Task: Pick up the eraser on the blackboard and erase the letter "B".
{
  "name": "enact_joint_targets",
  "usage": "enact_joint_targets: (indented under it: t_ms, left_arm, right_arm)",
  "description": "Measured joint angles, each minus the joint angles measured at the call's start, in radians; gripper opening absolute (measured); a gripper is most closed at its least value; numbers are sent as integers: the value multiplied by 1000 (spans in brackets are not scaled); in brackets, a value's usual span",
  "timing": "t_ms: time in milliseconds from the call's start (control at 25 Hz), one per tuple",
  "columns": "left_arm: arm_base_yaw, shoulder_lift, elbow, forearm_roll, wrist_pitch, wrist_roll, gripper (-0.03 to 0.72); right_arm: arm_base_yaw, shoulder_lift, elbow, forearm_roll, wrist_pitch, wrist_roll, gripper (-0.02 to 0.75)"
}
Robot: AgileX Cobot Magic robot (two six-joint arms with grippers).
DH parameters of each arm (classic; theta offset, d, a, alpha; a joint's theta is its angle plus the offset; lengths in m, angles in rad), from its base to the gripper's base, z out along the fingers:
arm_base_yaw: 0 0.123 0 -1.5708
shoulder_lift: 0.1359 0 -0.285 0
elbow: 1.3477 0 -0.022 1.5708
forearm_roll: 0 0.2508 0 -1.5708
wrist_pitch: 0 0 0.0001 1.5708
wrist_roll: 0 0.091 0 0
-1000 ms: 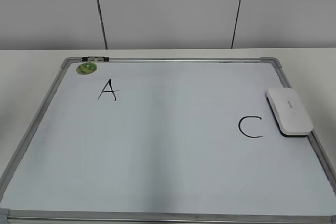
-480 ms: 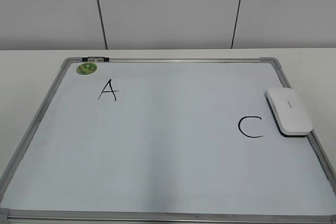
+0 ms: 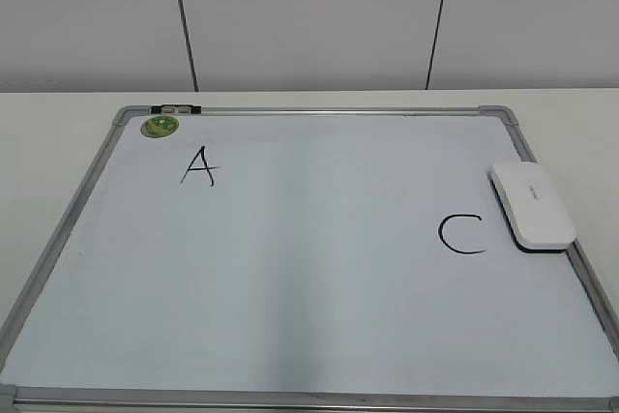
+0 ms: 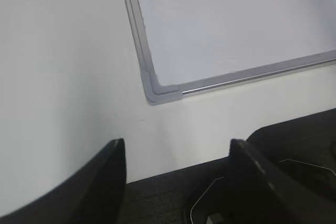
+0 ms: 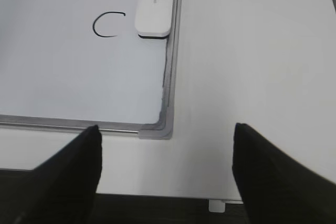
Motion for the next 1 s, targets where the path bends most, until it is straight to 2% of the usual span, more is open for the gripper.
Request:
enact_joint_targets:
  t_ms: [280,520,720,1000]
  left_arm:
    - [0,-38,98,15,-68,-2,445]
    - [0,-41,141,16,-157,-2,445]
    - [0,-41,144,16,-163,-4,445]
    - [0,-41,144,16,-165,-4,437]
  right_arm:
    - [0,-103,134,-51,2,0,594]
    - [0,-105,148,-57,-38,0,594]
    - [0,-105,179,-57,-112,0,594]
    - [0,-105,185,-57,-128,0,594]
